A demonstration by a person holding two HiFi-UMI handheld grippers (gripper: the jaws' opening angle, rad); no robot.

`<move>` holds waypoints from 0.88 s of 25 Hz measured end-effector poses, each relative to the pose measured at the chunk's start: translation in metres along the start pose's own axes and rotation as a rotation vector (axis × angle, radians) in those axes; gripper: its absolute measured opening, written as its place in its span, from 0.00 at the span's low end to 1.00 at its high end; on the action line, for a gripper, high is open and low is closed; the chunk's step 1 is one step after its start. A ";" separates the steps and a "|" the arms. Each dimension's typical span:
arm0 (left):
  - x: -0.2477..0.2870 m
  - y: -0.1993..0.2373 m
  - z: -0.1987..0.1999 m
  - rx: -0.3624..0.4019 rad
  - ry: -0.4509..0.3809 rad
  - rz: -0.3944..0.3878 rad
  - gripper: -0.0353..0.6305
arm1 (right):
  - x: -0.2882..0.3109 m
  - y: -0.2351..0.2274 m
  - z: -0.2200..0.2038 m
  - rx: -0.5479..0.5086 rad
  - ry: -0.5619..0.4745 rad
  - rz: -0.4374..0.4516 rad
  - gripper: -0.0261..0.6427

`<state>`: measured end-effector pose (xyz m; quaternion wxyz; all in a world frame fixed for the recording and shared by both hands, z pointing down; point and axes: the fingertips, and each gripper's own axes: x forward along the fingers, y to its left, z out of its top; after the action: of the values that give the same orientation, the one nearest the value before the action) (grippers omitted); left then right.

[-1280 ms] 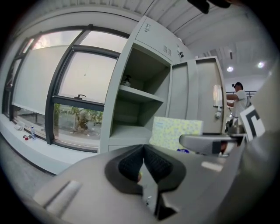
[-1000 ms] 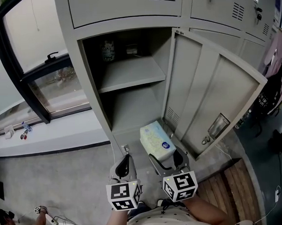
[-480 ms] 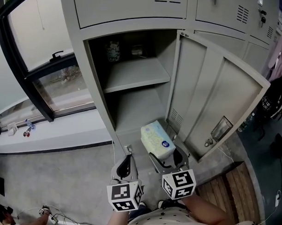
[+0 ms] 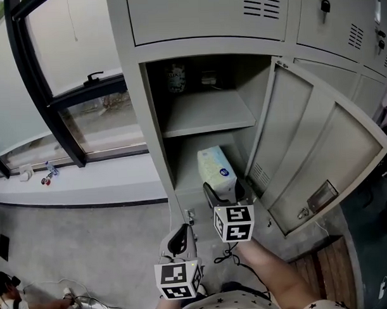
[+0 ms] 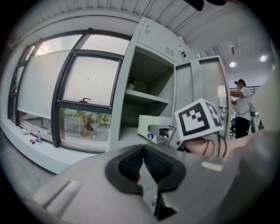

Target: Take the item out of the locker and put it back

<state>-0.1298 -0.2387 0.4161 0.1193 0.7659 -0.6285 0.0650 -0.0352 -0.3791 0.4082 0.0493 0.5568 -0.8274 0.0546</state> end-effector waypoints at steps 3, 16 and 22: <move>0.002 0.008 0.002 -0.006 -0.001 0.015 0.06 | 0.023 -0.002 0.003 -0.010 -0.003 -0.018 0.59; 0.013 0.016 0.006 -0.012 0.002 0.008 0.06 | 0.038 -0.005 -0.004 -0.020 -0.036 -0.017 0.72; 0.019 0.007 0.004 -0.008 0.004 -0.015 0.06 | -0.019 0.000 -0.004 0.016 -0.027 0.051 0.72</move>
<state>-0.1329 -0.2590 0.4177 0.1241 0.7699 -0.6228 0.0630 -0.0280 -0.3606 0.4095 0.0325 0.5366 -0.8414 0.0549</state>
